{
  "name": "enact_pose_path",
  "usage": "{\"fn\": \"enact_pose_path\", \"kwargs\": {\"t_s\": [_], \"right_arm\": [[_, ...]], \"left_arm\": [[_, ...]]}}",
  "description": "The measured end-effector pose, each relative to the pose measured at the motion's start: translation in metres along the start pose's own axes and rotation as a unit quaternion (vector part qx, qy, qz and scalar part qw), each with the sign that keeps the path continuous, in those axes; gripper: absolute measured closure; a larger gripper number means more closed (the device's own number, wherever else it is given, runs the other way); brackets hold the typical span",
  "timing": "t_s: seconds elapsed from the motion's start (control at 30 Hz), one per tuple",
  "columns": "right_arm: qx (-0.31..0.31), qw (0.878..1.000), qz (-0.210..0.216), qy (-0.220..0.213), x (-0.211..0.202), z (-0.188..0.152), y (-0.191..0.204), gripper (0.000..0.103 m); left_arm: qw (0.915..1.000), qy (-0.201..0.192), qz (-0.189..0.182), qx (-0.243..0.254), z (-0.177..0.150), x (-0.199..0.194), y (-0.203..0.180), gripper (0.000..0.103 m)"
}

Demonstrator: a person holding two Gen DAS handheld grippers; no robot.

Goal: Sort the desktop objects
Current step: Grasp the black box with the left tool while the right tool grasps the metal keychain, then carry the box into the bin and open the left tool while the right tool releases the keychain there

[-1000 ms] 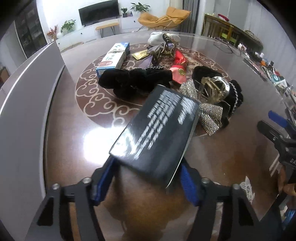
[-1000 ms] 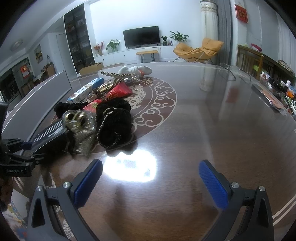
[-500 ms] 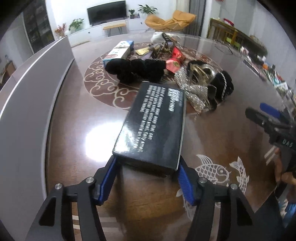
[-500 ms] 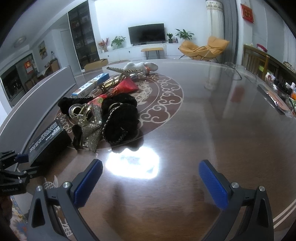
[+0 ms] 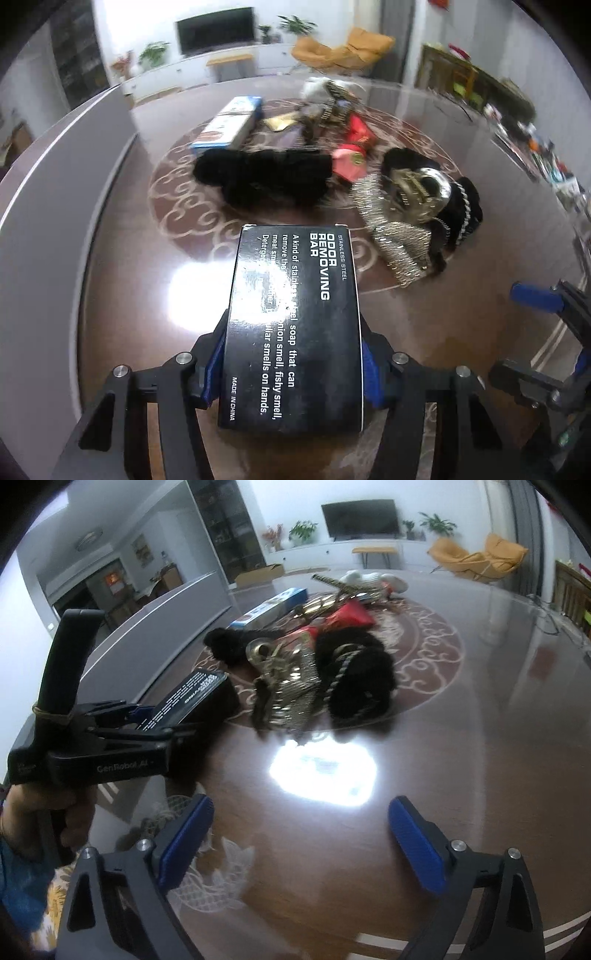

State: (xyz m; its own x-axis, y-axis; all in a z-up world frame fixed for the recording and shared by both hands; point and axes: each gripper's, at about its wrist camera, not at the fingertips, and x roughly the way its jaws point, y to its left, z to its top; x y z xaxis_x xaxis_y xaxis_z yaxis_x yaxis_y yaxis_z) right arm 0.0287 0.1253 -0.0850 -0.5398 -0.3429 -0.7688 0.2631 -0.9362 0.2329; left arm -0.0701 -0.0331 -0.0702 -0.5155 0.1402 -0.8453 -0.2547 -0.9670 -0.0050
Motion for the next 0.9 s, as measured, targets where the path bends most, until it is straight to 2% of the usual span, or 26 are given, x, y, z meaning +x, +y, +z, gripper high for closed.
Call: {"fn": "enact_pose_path", "kwargs": {"t_s": [0.13,0.3,0.33,0.4,0.47,0.53,0.67,0.73,0.8,0.9], "right_arm": [[-0.012,1.000,-0.013,0.013,0.022,0.017,0.016,0.011],[-0.018,0.998,-0.049,0.018,0.064,0.062,0.033,0.011],[-0.023,0.998,-0.060,0.019,0.071,0.070,0.035,0.014],[-0.041,0.995,-0.088,0.020,0.079,0.082,0.040,0.046],[-0.042,0.996,-0.074,0.027,0.077,0.085,0.037,0.047],[-0.061,0.995,-0.082,0.021,0.066,0.082,0.036,0.047],[-0.040,0.998,-0.036,0.024,0.035,0.081,0.032,0.047],[-0.039,0.999,-0.015,0.021,0.016,0.082,0.042,0.047],[-0.052,0.999,0.007,0.013,0.001,0.095,0.061,0.047],[-0.080,0.996,0.050,-0.004,-0.012,0.118,0.112,0.047]], "left_arm": [[0.9992,-0.016,0.008,-0.036,-0.027,-0.023,0.019,0.045],[0.9978,-0.024,0.004,-0.061,-0.049,-0.046,0.036,0.045],[0.9975,-0.024,-0.001,-0.067,-0.052,-0.050,0.039,0.045],[0.9971,-0.027,-0.006,-0.071,-0.054,-0.057,0.038,0.045],[0.9966,-0.035,-0.016,-0.072,-0.056,-0.067,0.039,0.045],[0.9961,-0.043,-0.026,-0.072,-0.056,-0.076,0.039,0.045],[0.9925,-0.055,-0.069,-0.085,-0.049,-0.095,0.046,0.045],[0.9909,-0.067,-0.078,-0.086,-0.044,-0.112,0.054,0.045],[0.9892,-0.084,-0.078,-0.092,-0.039,-0.132,0.072,0.045],[0.9859,-0.104,-0.058,-0.117,-0.029,-0.157,0.119,0.045]]}}
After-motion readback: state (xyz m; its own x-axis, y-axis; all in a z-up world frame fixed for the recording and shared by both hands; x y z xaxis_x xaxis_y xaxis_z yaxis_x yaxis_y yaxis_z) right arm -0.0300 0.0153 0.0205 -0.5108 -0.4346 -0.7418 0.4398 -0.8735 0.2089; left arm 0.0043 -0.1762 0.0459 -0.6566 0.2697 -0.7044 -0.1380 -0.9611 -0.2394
